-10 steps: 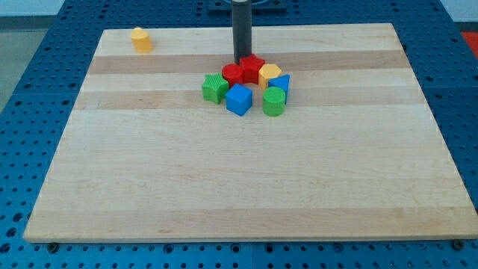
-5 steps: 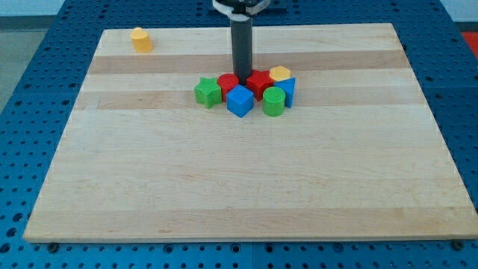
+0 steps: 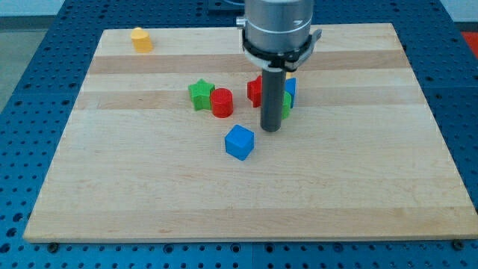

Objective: Place the green circle at the top center

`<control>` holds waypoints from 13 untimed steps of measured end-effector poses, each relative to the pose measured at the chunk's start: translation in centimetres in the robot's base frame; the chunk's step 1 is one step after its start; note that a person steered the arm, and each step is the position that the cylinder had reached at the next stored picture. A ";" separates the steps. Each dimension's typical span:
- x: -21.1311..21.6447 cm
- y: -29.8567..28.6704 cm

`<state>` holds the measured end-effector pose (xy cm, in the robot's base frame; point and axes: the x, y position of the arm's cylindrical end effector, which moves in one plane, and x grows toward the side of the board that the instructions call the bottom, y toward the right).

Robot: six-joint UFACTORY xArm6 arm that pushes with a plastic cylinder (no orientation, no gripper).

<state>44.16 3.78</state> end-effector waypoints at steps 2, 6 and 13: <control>-3.7 1.9; -6.0 6.8; -10.9 4.1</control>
<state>33.25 7.90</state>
